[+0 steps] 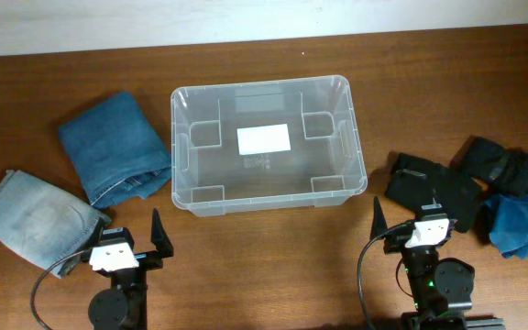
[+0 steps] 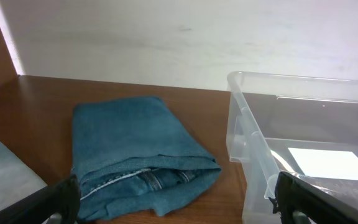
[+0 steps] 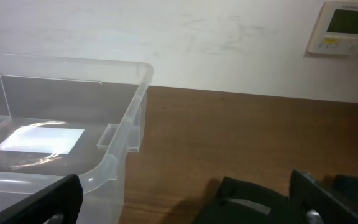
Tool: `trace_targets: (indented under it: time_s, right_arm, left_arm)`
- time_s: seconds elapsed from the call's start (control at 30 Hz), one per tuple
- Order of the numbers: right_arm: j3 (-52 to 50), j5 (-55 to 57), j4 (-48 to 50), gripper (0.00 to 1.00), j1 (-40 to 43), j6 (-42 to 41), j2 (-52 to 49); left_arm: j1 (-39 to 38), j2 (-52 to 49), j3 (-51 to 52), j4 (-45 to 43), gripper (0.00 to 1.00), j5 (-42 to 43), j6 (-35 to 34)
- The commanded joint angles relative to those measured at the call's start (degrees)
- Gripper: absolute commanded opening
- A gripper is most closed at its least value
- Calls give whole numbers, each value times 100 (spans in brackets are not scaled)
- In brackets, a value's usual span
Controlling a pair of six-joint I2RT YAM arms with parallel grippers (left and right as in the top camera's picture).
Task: Pack container
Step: 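Move both grippers forward toward the clothes on each side, then grasp the black folded garment with the right gripper and lift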
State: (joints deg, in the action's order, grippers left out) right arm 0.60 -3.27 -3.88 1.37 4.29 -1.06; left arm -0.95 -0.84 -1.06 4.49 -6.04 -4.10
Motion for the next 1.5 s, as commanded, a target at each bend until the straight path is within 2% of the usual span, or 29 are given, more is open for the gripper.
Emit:
trace_targets:
  time_s: [0.0, 0.07, 0.13, 0.2, 0.3, 0.43, 0.57, 0.73, 0.8, 0.87, 0.93, 1.0, 1.13, 1.2, 1.27, 1.33, 1.47]
  right_arm:
    - [-26, -9, -22, 98, 15, -28, 48]
    - [13, -7, -42, 99, 15, -35, 42]
    - [232, -4, -269, 98, 15, -494, 13]
    - [824, 66, -957, 98, 17, -984, -197]
    - [1547, 79, -1633, 98, 15, -1086, -728]
    - [2697, 83, -2485, 99, 17, -1084, -1832]
    - [4004, 96, -3501, 99, 17, -1082, -3263]
    - [5368, 79, -4664, 98, 37, -1084, -4741]
    - [5678, 96, -4946, 99, 214, -1495, -5031]
    - [5694, 11, -4990, 99, 822, -2479, -5062]
    - [5663, -439, -5031, 99, 1547, -2763, -5058]
    - [5600, -695, -5097, 99, 2076, -2850, -5058]
    - [4913, -1226, -5110, 99, 3657, -2857, -5064]
    - [4570, -1287, -4994, 99, 4011, -2793, -5077]
    - [4013, -1633, -4658, 99, 4448, -2599, -5101]
    - [3191, -2417, -3823, 99, 4946, -2476, -5198]
    - [2396, -3071, -2291, 98, 5112, -2450, -5554]
  left_arm:
    - [-13, 55, 37, -17, 99, -42, 70]
    - [-13, 55, 22, -11, 99, -20, 68]
    - [-13, 42, -140, 131, 100, 85, 37]
    - [-11, -216, -774, 647, 99, 70, -85]
    - [-11, -870, -1587, 1139, 99, -9, -81]
    - [-11, -2258, -2721, 1537, 99, -190, -57]
    - [-11, -3950, -4013, 2297, 99, -173, -57]
    - [-11, -5504, -5184, 3150, 99, -175, -57]
    - [-11, -5919, -5447, 3294, 99, -175, -57]
    - [-11, -6282, -5630, 3331, 100, -175, -59]
    - [-13, -6382, -5648, 3309, 100, -175, -59]
    - [-11, -6422, -5648, 3305, 99, -177, -59]
    - [-11, -6426, -5648, 3265, 99, -179, -57]
    - [-11, -6424, -5648, 3244, 99, -175, -59]
    - [-13, -6426, -5648, 3241, 99, -175, -59]
    - [-11, -6426, -5648, 3244, 99, -175, -59]
    - [-13, -6426, -5648, 3244, 99, -173, -59]
